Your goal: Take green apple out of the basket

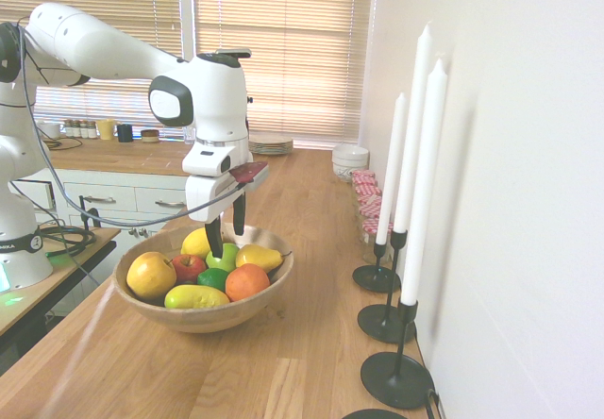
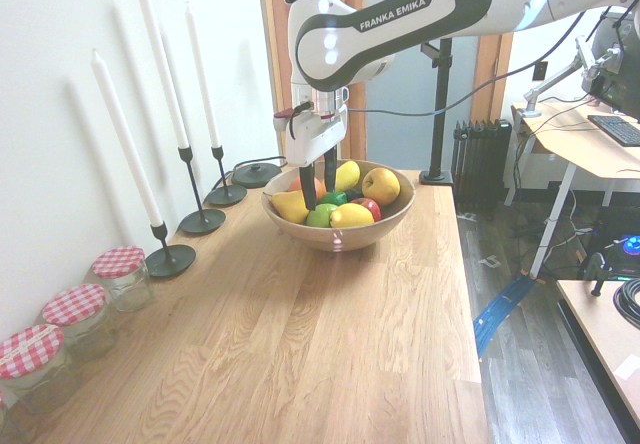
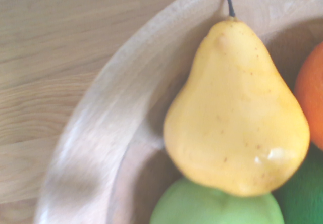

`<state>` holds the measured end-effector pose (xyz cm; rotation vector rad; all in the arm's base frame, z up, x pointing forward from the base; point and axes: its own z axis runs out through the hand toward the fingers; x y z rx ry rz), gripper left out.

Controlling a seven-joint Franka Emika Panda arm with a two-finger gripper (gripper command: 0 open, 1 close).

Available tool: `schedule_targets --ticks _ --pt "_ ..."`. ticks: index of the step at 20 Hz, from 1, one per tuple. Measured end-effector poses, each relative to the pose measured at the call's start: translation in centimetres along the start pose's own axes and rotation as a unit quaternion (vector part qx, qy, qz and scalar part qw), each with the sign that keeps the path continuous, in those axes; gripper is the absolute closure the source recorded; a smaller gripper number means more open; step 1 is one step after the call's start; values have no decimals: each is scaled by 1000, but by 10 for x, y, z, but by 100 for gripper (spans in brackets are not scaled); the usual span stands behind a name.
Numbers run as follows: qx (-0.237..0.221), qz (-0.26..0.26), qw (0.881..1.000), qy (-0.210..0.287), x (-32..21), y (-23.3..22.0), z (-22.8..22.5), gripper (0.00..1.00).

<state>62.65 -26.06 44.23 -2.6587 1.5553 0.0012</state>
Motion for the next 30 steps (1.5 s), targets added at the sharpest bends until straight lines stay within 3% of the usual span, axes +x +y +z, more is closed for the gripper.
schedule_targets --ticks 8,9,30 --pt "-18 8 999 -26 12 1 44 0" --pt "-19 8 999 -27 12 1 46 100" --pt "-12 8 1000 -22 14 2 43 100"
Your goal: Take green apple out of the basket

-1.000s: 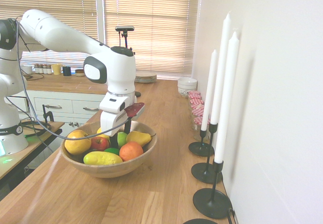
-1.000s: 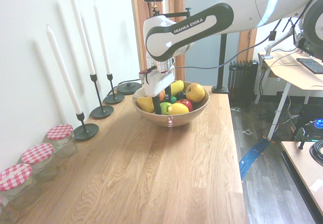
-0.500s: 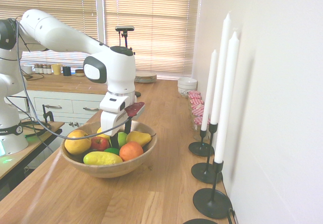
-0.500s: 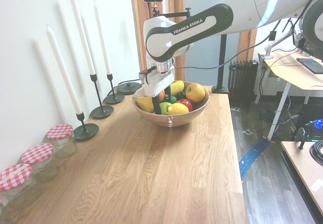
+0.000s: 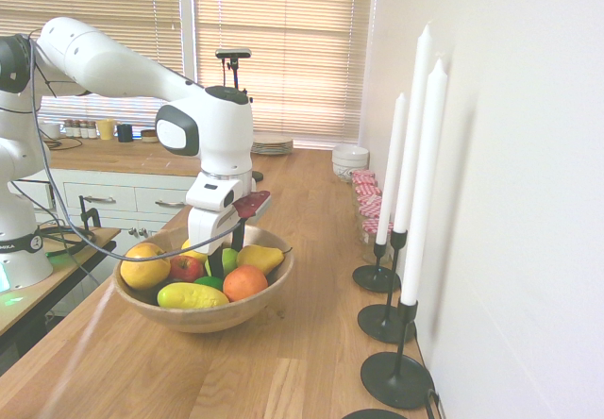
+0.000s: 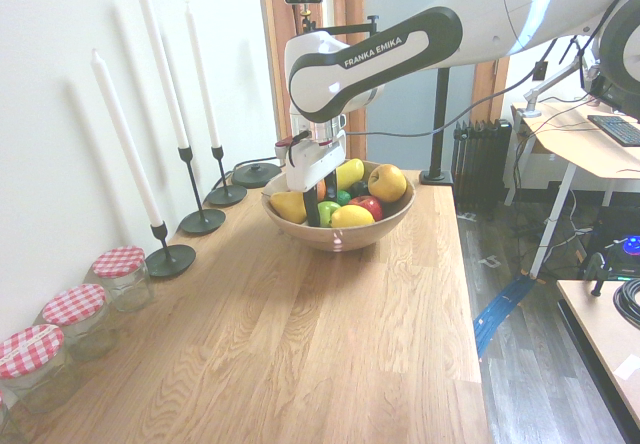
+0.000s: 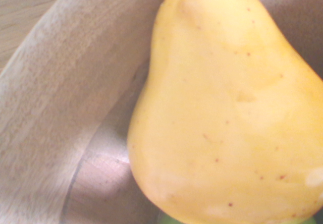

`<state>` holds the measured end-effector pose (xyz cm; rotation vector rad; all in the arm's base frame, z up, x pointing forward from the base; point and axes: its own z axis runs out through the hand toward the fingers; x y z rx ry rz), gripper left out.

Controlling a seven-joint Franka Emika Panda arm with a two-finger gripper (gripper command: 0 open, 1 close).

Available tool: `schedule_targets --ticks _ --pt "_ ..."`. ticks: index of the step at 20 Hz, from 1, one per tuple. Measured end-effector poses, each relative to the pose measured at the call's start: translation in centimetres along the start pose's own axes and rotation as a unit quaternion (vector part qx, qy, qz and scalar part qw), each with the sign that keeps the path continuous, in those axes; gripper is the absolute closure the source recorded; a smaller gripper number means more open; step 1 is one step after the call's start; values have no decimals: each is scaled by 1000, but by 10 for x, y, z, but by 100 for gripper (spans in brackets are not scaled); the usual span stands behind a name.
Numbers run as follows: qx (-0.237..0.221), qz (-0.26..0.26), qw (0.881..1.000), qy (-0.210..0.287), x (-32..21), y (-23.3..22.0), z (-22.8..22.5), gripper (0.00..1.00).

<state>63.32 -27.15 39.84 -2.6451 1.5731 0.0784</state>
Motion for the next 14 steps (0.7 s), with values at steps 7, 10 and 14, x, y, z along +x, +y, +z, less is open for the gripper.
schedule_targets --ticks 7,10,14 --pt "36 -20 999 28 -27 -11 -71 100" --pt "56 -44 997 39 -62 -31 -114 100" --pt "69 -77 994 43 -124 -76 -139 100"
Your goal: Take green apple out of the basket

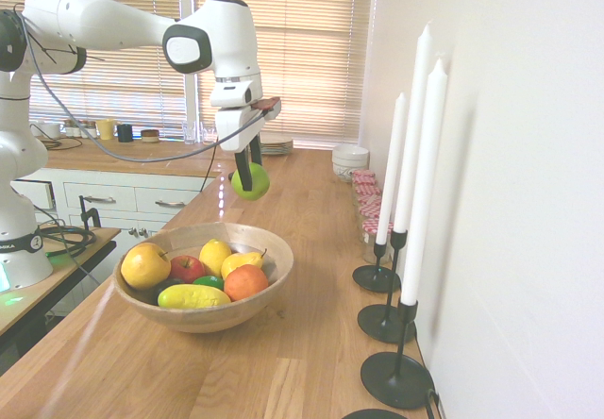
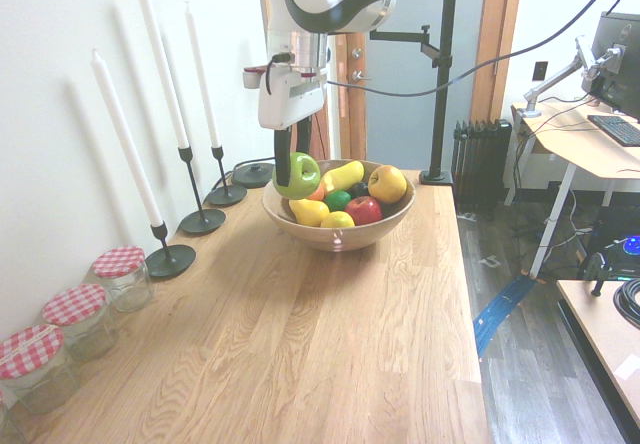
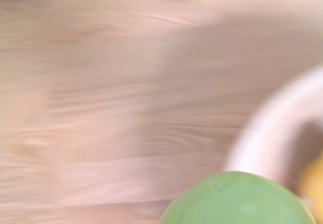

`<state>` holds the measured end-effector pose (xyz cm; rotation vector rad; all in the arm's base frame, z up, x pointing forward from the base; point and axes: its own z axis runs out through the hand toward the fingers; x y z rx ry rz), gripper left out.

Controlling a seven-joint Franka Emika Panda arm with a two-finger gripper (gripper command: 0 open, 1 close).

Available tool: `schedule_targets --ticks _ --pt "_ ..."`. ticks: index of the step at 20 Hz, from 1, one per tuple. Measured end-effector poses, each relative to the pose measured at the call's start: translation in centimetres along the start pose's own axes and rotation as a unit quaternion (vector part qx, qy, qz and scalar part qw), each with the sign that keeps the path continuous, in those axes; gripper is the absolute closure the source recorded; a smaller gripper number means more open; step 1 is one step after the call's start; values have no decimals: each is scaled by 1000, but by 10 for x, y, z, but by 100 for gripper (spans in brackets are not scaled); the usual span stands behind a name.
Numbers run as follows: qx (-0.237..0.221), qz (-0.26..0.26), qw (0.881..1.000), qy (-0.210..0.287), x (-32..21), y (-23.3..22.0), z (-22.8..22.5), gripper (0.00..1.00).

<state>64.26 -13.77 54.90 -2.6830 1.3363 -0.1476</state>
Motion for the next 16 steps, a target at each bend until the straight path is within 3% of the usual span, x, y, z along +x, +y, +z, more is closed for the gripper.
schedule_targets --ticks 7,16 --pt "-33 -45 998 -4 -80 -67 36 100" --pt "-86 -46 995 -29 -100 -47 141 100"
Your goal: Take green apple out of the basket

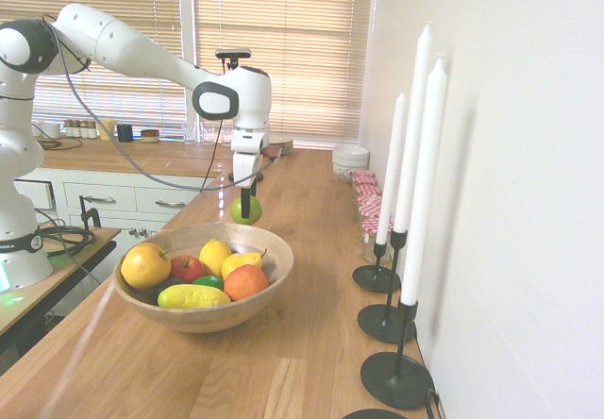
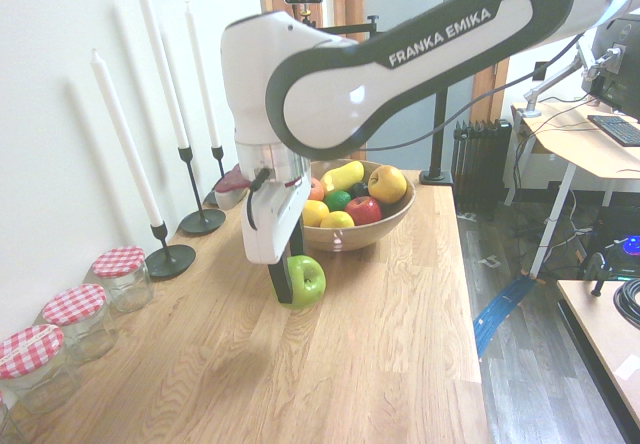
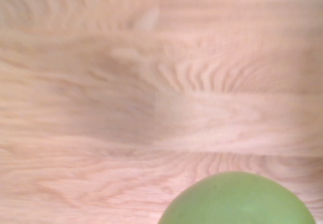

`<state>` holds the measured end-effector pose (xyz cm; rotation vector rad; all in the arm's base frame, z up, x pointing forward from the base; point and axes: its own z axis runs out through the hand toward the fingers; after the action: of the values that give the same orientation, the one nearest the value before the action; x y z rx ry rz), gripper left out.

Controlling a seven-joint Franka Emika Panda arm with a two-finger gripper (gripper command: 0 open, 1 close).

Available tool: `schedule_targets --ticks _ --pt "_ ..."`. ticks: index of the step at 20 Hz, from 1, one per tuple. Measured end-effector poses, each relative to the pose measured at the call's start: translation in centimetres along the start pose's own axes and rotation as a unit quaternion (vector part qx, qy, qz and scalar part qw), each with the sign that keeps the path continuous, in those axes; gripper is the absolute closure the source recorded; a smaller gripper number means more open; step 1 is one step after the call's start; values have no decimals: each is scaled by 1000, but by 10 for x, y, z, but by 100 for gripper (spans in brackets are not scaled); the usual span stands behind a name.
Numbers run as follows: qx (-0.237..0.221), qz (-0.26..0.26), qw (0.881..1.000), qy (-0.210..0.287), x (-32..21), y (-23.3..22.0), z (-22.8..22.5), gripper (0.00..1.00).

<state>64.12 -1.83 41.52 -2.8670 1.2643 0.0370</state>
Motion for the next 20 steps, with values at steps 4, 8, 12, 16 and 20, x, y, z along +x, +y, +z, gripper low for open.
schedule_targets --ticks 4,8,12,16,20 --pt "-9 2 1000 -7 3 -1 30 100" --pt "-15 4 1000 -10 6 1 47 100" --pt "-15 7 1000 -10 9 4 48 0" --pt "-15 11 1000 -10 12 7 47 0" --pt "-14 15 1000 -10 18 14 47 0"
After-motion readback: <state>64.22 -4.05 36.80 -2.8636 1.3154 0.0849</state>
